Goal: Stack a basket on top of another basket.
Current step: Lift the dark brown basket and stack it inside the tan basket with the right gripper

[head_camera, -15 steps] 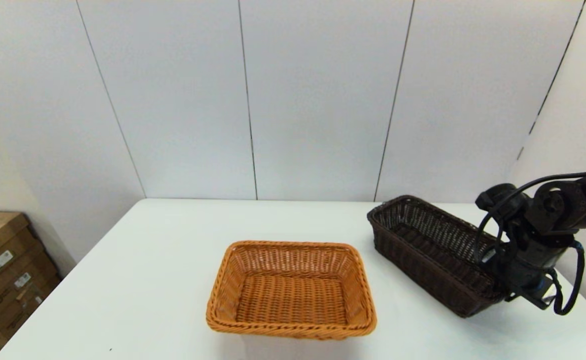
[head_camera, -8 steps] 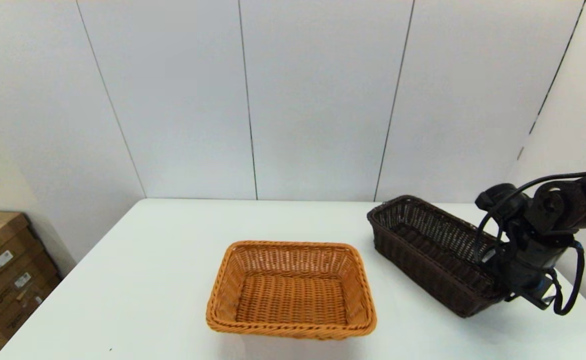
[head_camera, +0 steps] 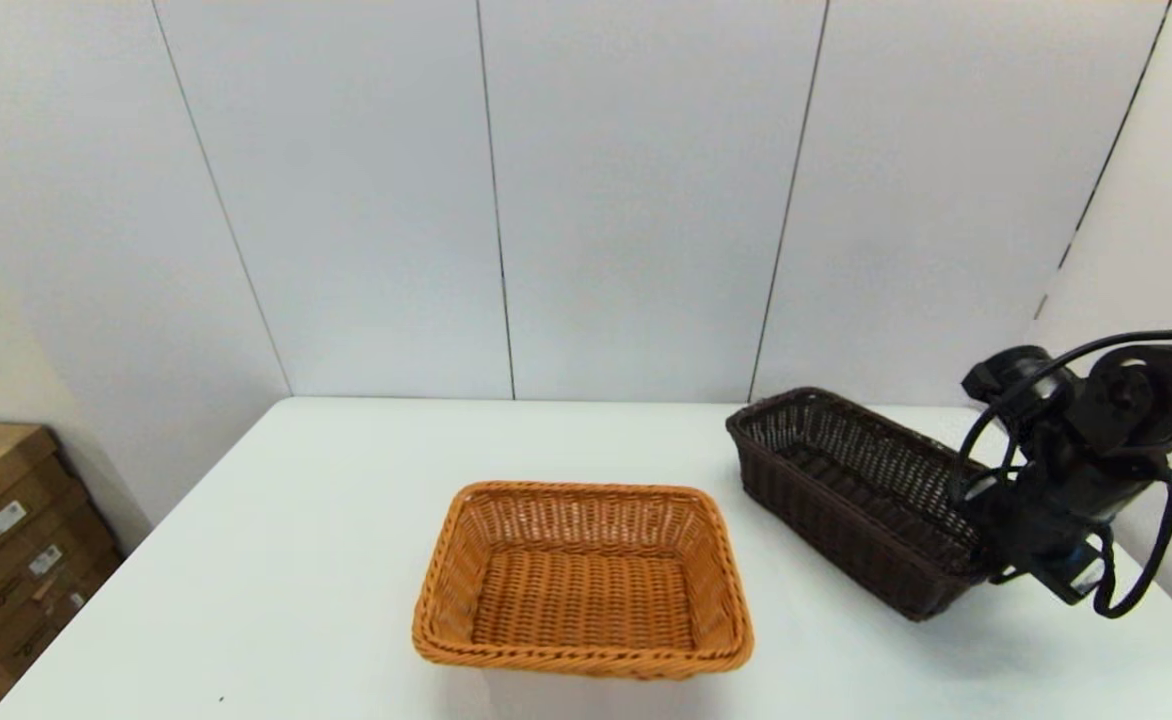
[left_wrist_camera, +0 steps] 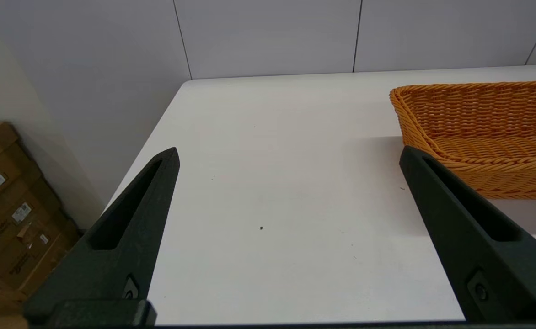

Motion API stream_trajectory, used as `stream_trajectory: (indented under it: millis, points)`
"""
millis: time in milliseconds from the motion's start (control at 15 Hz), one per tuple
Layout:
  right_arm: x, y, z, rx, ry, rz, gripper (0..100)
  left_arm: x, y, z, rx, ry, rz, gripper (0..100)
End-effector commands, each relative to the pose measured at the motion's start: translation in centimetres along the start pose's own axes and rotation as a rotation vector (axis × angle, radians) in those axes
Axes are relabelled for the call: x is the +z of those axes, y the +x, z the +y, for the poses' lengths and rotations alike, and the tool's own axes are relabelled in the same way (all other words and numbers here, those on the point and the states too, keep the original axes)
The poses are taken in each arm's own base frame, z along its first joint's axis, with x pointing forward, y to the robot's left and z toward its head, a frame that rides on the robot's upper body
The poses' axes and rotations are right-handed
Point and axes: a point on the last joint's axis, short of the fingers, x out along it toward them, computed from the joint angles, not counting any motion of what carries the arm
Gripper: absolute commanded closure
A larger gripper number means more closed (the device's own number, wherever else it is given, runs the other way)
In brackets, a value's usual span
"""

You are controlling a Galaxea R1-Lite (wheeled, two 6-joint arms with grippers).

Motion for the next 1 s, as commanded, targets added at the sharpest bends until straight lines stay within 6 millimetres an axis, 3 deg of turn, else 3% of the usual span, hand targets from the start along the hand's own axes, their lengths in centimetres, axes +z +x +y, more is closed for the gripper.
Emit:
stream_trajectory:
  millis: [67, 1000]
  points:
    - [0.3, -1.4, 0.3, 0.069, 0.058, 0.004, 100, 0.0, 0.0, 0.0, 0.000, 0.001, 0.001, 0]
    - [2.2, -3.4, 0.6, 0.286, 0.213, 0.035, 100, 0.0, 0.0, 0.0, 0.000, 0.001, 0.001, 0]
